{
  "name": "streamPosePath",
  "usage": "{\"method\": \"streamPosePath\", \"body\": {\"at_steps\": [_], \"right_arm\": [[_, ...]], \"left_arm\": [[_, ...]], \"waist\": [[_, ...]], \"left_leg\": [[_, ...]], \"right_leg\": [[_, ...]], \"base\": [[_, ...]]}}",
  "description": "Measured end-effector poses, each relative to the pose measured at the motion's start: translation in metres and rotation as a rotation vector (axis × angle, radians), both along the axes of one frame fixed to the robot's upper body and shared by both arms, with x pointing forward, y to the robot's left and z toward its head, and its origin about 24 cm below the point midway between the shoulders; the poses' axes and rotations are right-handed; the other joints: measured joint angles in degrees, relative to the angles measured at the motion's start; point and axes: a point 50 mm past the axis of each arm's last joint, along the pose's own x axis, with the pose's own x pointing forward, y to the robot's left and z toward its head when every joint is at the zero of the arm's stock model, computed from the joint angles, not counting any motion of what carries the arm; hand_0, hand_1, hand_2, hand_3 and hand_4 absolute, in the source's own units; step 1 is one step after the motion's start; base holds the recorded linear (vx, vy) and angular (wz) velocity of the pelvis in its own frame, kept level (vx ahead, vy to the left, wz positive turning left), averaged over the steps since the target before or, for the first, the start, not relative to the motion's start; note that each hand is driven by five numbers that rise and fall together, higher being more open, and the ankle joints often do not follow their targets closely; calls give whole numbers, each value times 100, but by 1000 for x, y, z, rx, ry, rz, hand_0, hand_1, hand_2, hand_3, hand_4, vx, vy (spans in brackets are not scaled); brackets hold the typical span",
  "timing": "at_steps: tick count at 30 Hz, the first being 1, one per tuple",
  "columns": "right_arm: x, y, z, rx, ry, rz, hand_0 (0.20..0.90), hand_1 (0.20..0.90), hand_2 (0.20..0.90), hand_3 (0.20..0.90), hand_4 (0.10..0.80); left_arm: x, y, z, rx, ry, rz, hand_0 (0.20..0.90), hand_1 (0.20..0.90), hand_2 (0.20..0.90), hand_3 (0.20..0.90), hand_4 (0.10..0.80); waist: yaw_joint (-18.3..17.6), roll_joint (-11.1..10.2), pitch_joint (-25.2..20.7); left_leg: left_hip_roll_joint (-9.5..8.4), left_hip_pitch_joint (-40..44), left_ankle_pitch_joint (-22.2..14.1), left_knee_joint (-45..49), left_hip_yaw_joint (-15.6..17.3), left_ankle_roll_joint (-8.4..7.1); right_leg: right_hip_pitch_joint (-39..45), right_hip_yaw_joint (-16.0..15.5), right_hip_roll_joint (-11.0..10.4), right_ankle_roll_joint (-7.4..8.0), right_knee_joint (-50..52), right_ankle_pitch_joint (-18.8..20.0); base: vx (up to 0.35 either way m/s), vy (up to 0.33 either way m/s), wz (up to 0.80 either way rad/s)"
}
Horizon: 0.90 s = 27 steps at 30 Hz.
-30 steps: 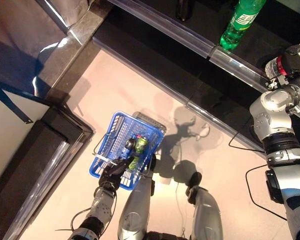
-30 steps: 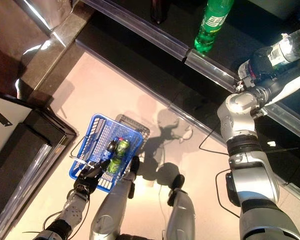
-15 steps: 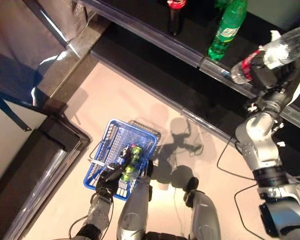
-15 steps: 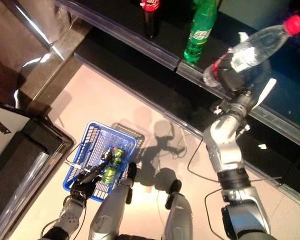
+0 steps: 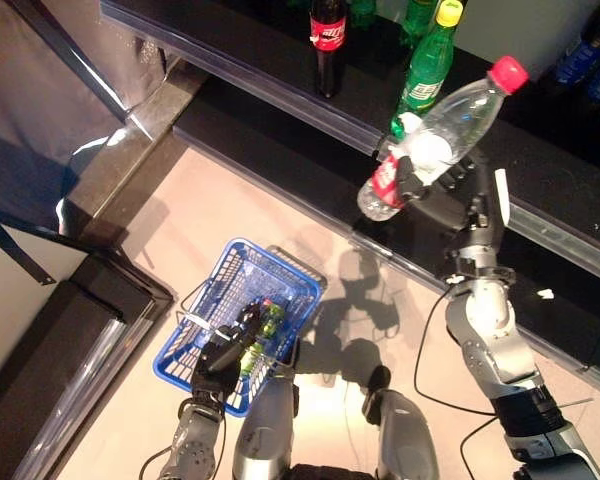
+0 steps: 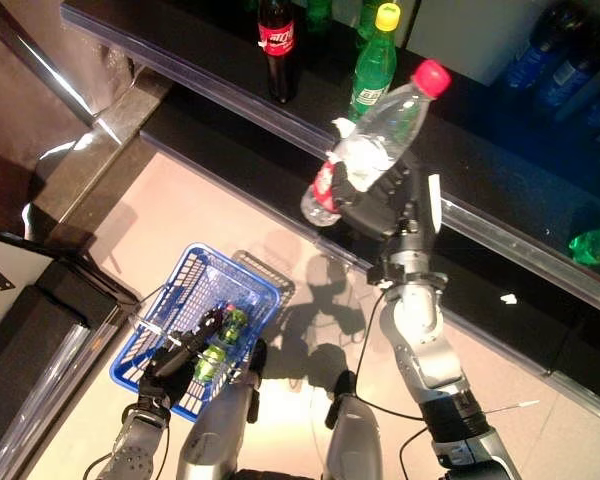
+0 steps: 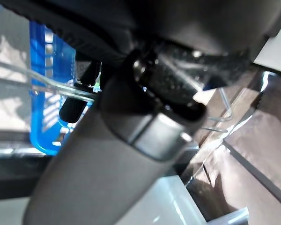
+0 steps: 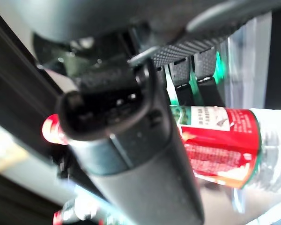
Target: Pick up the drink and place into the basket.
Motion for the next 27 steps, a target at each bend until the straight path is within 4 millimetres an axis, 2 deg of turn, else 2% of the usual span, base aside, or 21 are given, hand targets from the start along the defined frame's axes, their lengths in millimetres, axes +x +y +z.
{"method": "streamPosePath", "body": {"at_steps": [5,10,12,19,22,27], "right_arm": [[-6,29,-10,-47,46,151,300,300,300,200,100],[-9,42,-18,-63,88,189,300,300,300,200,100],[-10,47,-21,-64,106,185,300,300,300,200,100],[-8,50,-32,-69,156,108,300,300,300,200,100],[-2,52,-44,-112,211,78,300,300,300,200,100],[1,55,-71,-197,313,66,300,300,300,200,100]], "left_arm": [[4,-15,10,-28,-20,-105,300,300,300,200,100],[2,-21,22,-12,-38,-231,300,300,300,200,100],[0,-21,27,-5,-43,-268,300,300,300,200,100],[4,-24,51,11,-132,-416,300,300,300,200,100],[4,-25,61,23,-182,-483,300,300,300,200,100],[6,-22,77,43,-258,-570,300,300,300,200,100]], "waist": [[204,5,-4],[470,8,-8],[477,9,-8],[770,22,-13],[833,29,-16],[1068,30,-17]], "left_leg": [[-5,175,16,-67,-104,-30],[0,171,11,-106,-325,-57],[-26,171,55,-137,-458,-116],[-116,164,89,-166,-771,-159],[-167,162,95,-170,-919,-171],[-206,163,88,-171,-1011,-180]], "right_leg": [[229,-17,24,3,5,-86],[304,-193,31,-47,92,-223],[368,-335,4,-46,107,-263],[512,-609,-52,-43,224,-498],[586,-763,-103,-31,238,-577],[630,-833,-140,-22,276,-641]], "base": [[-1,-41,13],[-3,-34,24],[0,-18,29],[-16,-21,29],[-18,-25,28],[-1,-22,12]]}}
